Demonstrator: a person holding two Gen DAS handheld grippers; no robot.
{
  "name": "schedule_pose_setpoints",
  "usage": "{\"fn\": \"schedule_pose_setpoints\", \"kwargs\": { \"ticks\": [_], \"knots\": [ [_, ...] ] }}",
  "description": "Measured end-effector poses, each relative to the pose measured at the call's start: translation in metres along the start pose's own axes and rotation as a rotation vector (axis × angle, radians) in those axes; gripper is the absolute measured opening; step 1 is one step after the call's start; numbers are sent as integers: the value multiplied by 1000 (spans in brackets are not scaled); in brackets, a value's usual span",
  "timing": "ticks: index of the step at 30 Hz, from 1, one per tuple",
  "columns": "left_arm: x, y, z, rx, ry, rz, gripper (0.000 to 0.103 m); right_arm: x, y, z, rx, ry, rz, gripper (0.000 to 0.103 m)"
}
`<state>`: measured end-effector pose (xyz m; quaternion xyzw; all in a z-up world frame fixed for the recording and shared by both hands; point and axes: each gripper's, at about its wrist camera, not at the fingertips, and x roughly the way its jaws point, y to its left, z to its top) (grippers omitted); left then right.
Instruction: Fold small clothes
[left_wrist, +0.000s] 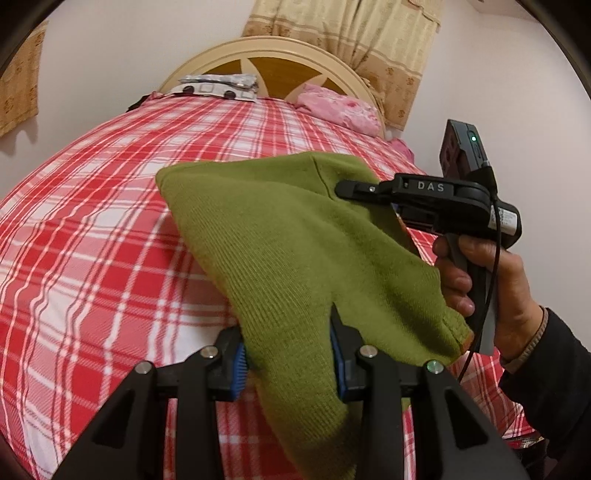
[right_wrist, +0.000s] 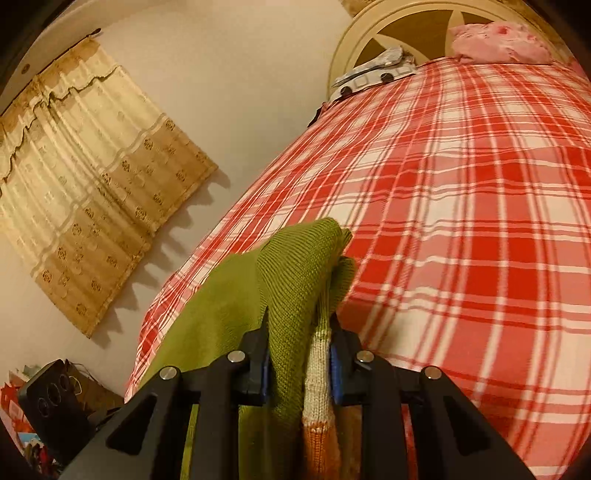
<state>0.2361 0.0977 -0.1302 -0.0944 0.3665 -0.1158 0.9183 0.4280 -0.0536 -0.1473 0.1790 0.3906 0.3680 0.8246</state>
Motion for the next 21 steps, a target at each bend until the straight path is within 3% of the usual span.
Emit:
{"fn": "schedule_pose_setpoints", "kwargs": {
  "ticks": [21],
  "knots": [
    [-31,50,-20,-75,-28,70,37,66,55,-3,-46,76,71,24]
  ]
}}
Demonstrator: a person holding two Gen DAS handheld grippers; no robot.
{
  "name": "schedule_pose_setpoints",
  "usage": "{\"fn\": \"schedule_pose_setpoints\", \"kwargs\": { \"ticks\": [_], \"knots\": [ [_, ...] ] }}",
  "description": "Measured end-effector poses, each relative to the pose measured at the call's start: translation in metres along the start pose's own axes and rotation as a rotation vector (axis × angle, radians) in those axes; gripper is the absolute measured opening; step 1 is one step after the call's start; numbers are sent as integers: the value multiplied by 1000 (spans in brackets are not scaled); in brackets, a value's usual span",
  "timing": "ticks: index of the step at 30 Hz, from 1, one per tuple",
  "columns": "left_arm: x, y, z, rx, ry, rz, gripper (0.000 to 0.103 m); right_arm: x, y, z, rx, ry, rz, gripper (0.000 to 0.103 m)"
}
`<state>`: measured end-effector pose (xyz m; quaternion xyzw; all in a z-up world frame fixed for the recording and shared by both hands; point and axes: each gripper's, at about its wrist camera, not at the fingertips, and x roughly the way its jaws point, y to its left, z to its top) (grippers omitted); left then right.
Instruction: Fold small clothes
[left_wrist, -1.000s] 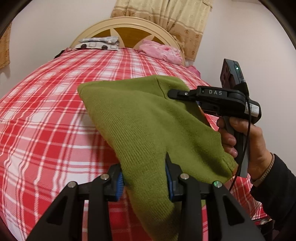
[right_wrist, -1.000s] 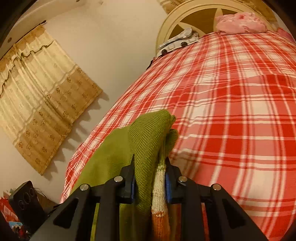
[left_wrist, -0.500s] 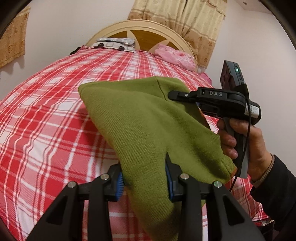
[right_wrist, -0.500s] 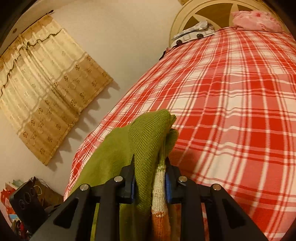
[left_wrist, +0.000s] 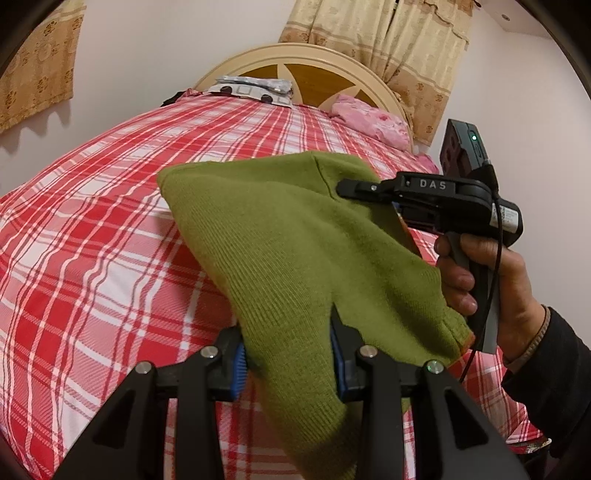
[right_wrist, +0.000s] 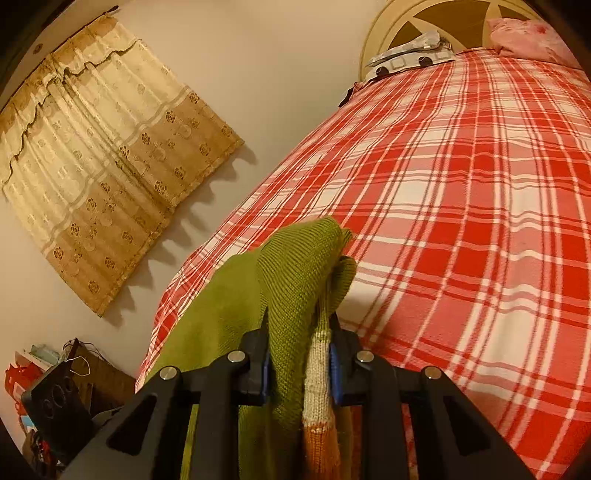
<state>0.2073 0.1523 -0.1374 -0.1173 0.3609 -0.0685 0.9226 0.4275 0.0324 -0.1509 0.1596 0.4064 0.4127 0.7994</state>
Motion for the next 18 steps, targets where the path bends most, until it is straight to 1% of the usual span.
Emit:
{"fn": "schedule_pose_setpoints", "kwargs": {
  "ticks": [18],
  "knots": [
    [-3,30,-17,-38,26,37,37,45,16,-5,-17,71,24,24]
  ]
}}
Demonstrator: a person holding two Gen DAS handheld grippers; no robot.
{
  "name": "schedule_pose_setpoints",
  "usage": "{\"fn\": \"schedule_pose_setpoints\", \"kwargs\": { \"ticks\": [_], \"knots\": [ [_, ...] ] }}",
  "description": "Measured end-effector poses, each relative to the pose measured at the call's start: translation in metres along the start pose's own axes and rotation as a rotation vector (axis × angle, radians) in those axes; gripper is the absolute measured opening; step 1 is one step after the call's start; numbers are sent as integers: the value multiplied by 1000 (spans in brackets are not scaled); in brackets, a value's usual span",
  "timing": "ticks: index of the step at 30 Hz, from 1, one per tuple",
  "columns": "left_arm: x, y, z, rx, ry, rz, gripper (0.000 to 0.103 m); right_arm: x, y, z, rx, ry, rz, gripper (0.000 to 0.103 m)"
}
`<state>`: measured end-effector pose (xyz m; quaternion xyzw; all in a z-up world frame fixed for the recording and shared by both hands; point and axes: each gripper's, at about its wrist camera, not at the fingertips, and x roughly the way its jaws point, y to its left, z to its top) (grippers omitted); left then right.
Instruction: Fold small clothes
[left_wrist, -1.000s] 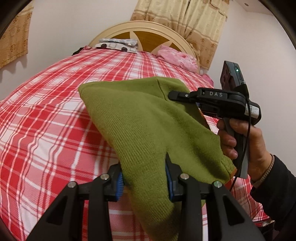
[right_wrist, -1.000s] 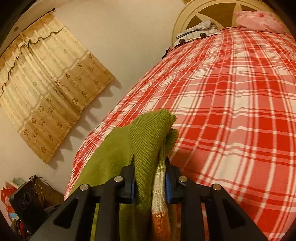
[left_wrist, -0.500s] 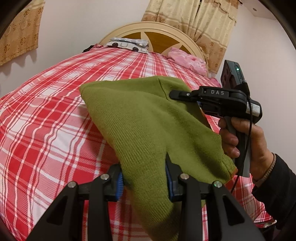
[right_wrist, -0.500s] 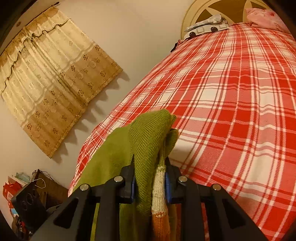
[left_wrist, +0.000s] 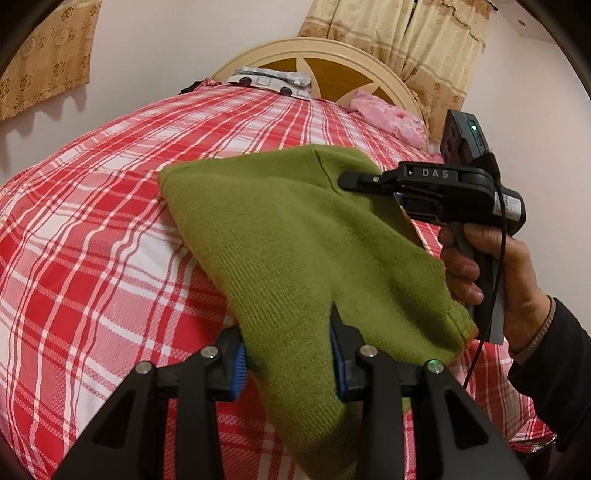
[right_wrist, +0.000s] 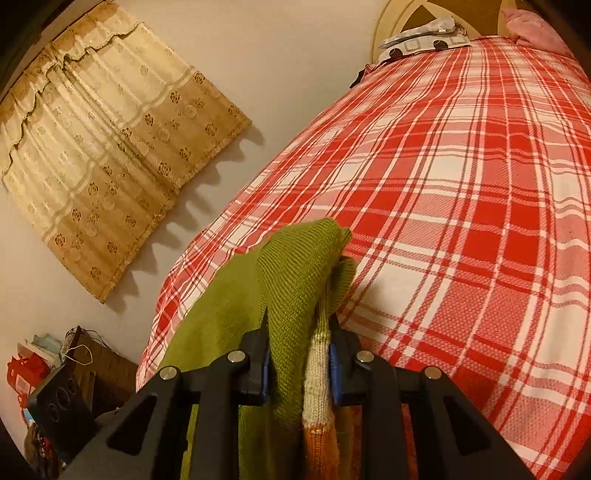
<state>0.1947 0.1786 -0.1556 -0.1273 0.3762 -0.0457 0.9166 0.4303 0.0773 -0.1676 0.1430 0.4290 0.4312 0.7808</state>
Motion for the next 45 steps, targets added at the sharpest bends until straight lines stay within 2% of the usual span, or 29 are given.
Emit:
{"fn": "schedule_pose_setpoints", "kwargs": {
  "ticks": [11,16,21,25,27,29,31,33,35,37,40,42,45],
  "knots": [
    [2,12,-18,-15,16,-15,37,12,0,-7,0,20,-1,24],
    [4,17,-22,-39,13,-26,39,17,-3,-12,-6,26,-46,24],
    [-3,15,-23,-26,4,6,49,19,-1,-15,-26,28,-89,27],
    [-23,13,-18,-3,-53,42,52,7,0,-14,-11,12,-101,31],
    [-37,15,-13,-11,-110,45,64,-5,4,-14,-28,-16,-105,32],
    [-41,19,-8,-23,-144,61,72,-20,13,-16,-63,-45,-95,33],
    [-34,24,-2,-26,-139,89,72,-35,29,-22,-104,-58,-69,38],
    [-23,28,1,-32,-124,123,72,-40,43,-30,-144,-40,-34,40],
    [-7,31,-1,-30,-81,166,74,-39,58,-46,-203,13,2,40],
    [3,34,-5,-51,-56,176,74,-31,65,-63,-245,71,-23,40],
    [12,40,-11,-77,-31,185,81,-11,47,-80,-199,156,-124,40],
    [14,43,-13,-92,-38,194,94,-9,34,-82,-148,147,-83,40],
    [12,48,-15,-109,-56,199,98,-12,31,-82,-111,130,-72,40]
  ]
}}
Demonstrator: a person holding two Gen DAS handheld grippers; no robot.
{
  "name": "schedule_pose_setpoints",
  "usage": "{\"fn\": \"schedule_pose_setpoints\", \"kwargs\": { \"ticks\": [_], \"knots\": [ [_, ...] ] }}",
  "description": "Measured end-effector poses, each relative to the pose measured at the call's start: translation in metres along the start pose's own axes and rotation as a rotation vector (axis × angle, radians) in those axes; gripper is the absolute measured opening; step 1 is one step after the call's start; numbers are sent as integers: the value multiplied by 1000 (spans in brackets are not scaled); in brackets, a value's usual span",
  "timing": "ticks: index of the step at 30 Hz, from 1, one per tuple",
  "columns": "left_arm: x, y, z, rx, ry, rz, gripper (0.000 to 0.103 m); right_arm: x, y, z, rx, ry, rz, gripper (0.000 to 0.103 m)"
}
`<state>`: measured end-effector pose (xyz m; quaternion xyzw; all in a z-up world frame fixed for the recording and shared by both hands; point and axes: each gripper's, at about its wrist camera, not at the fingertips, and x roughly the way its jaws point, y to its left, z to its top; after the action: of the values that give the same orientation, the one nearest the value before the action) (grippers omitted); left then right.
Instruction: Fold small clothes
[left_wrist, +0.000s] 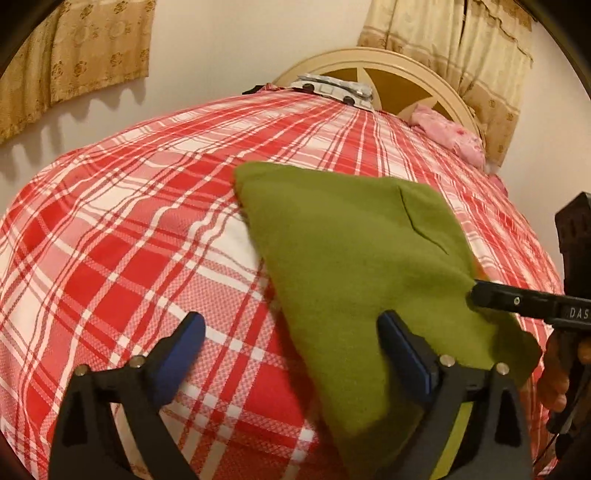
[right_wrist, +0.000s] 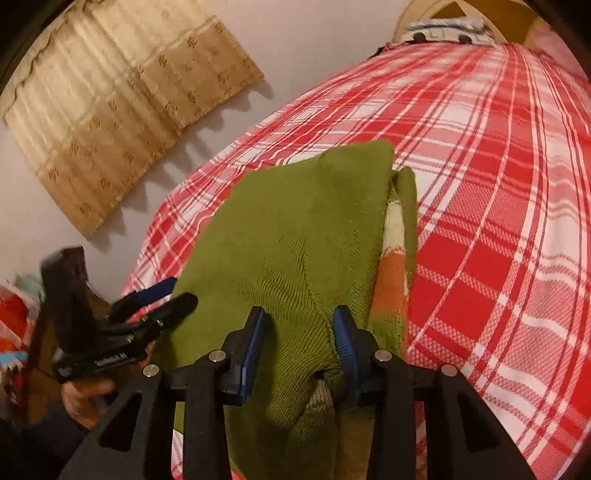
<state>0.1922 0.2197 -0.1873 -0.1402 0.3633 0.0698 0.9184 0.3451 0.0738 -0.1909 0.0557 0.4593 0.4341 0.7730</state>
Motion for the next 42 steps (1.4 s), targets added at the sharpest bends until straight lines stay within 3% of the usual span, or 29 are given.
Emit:
{"fn": "schedule_pose_setpoints", "kwargs": {
  "ticks": [4,6,9,12,22,42],
  "knots": [
    [-27,-4,-5,-12,-29,29,96,-22,20,-8,-28,-42,-99,41],
    [-48,-9,-8,15,-79,49,96,-46,33,-17,-52,-111,-188,45],
    [-80,-18,-12,44,-147,50,96,-79,50,-29,-60,-227,-333,60],
    [-101,-27,-14,67,-196,44,96,-108,65,-44,-68,-317,-402,61],
    [-135,-47,-11,119,-270,-27,97,-144,117,-75,-156,-396,-441,62],
    [-161,-58,-13,122,-326,-73,97,-158,154,-91,-188,-441,-453,62]
  ]
}}
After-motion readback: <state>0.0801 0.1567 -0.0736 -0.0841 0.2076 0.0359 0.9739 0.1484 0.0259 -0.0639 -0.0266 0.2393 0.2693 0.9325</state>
